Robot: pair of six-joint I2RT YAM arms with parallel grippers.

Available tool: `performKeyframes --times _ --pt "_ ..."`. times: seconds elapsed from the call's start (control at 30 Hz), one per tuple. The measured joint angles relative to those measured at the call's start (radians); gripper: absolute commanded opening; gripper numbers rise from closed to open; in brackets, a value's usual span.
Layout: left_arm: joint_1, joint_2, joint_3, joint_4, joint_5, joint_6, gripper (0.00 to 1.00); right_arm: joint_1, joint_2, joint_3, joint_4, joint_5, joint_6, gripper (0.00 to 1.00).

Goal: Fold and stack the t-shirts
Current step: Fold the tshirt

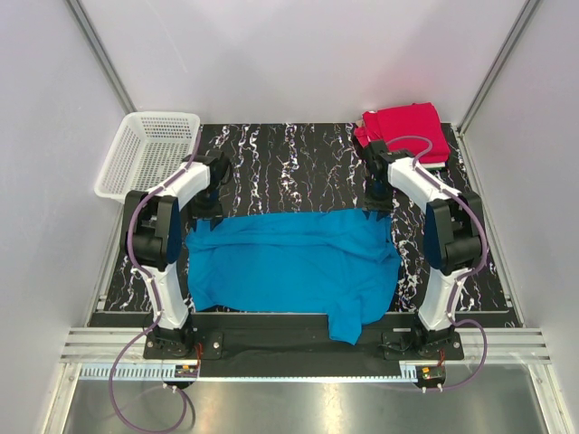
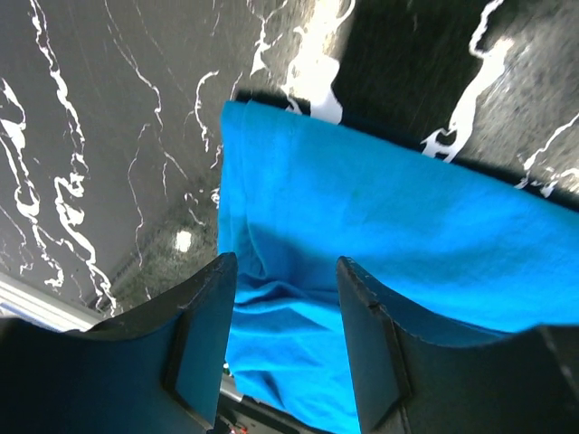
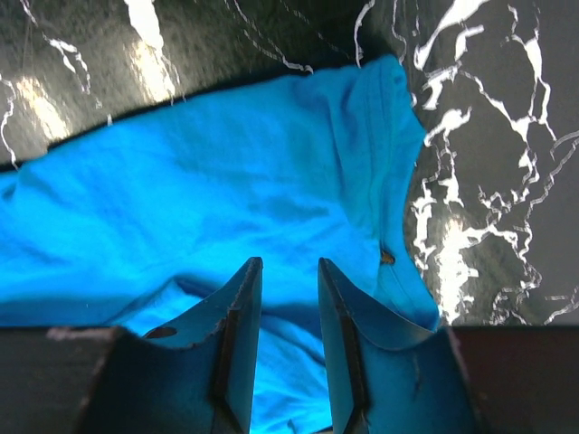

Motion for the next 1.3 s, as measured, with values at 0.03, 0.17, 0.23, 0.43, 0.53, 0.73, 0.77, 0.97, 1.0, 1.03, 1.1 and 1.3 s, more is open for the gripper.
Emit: performKeyframes --times 0.03,0.17,0.23,0.43,0.53,0.73,0.77,0.97,1.0,1.03,1.1,1.3 --pt "0.000 0.000 -0.001 0.006 -0.001 0.000 0.53 0.000 0.005 0.000 0.008 0.002 0.000 0.37" --pt "0.000 0.000 -0.001 0.025 -0.003 0.001 0.53 -0.002 0.019 0.000 0.034 0.004 0.000 0.37" --pt "0.000 0.000 -0.001 0.039 -0.003 0.001 0.53 -0.004 0.022 0.000 0.042 0.004 0.000 0.37" --pt "0.000 0.000 -0.005 0.097 0.001 0.009 0.52 -0.013 0.047 0.000 0.075 0.007 -0.005 0.38" --pt "0.001 0.000 -0.023 0.145 0.012 0.012 0.52 -0.023 0.071 0.000 0.093 0.017 -0.013 0.38" --pt "0.001 0.000 -0.070 0.201 0.025 0.016 0.21 -0.050 0.111 0.000 0.140 0.032 -0.033 0.06" --pt "0.001 0.002 -0.073 0.205 0.025 0.018 0.16 -0.051 0.119 0.000 0.148 0.035 -0.031 0.03" --pt "0.001 0.034 -0.072 0.222 0.023 0.020 0.00 -0.055 0.146 0.010 0.158 0.053 -0.031 0.00" --pt "0.000 0.034 -0.071 0.222 0.023 0.021 0.00 -0.055 0.149 0.016 0.156 0.055 -0.031 0.00" --pt "0.001 0.034 -0.071 0.222 0.023 0.020 0.00 -0.056 0.151 0.019 0.156 0.057 -0.031 0.00" --pt "0.001 0.040 -0.063 0.217 0.021 0.020 0.00 -0.056 0.161 0.033 0.153 0.063 -0.031 0.00" --pt "0.001 0.065 -0.029 0.199 0.009 0.019 0.00 -0.066 0.185 0.071 0.154 0.082 -0.030 0.00"
